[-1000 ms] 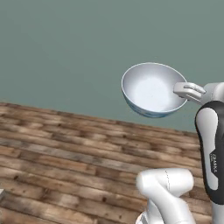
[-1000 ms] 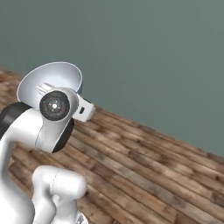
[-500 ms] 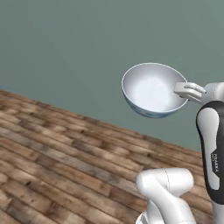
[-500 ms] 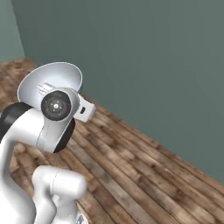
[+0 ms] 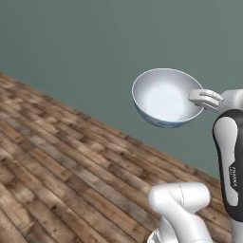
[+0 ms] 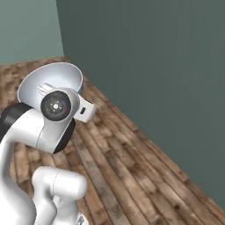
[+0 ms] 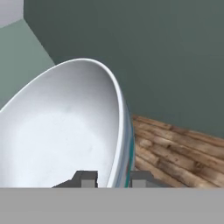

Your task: Take the smaller bowl and place it next to the appetizer plate on the dining counter , and place the larger bowl next to the plate with cooked food.

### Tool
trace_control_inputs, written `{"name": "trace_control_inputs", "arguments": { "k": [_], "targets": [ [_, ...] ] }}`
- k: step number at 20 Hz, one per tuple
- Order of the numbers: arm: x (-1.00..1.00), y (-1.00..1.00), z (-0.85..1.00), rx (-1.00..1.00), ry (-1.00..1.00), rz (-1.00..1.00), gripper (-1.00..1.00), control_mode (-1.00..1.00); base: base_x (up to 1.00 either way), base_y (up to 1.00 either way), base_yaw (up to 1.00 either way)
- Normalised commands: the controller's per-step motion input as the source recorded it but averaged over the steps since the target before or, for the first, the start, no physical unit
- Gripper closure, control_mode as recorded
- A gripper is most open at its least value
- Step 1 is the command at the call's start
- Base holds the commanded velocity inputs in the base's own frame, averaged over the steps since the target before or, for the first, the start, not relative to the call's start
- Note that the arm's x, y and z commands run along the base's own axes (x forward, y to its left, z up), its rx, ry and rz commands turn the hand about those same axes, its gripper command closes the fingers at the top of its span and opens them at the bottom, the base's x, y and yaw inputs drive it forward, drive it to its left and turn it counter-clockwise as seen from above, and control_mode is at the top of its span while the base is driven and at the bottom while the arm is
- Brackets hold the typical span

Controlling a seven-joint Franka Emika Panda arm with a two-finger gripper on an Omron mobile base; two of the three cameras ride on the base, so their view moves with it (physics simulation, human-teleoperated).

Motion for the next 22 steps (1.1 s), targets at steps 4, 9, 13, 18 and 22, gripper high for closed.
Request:
{"name": "trace_control_inputs", "arguments": {
  "k": [4,9,13,18,22],
  "targets": [
    [0.00,0.00,0.00,0.00,0.00,0.00,1.00,1.00,1.00,0.00,0.41],
    [0.00,0.00,0.00,0.00,0.00,0.00,1.00,1.00,1.00,0.00,0.38],
    [0.00,0.00,0.00,0.00,0.00,0.00,1.00,1.00,1.00,0.00,0.34],
    [0.00,0.00,0.00,0.00,0.00,0.00,1.00,1.00,1.00,-0.02,0.38],
    [0.00,0.00,0.00,0.00,0.00,0.00,1.00,1.00,1.00,-0.21,0.39]
  ]
}}
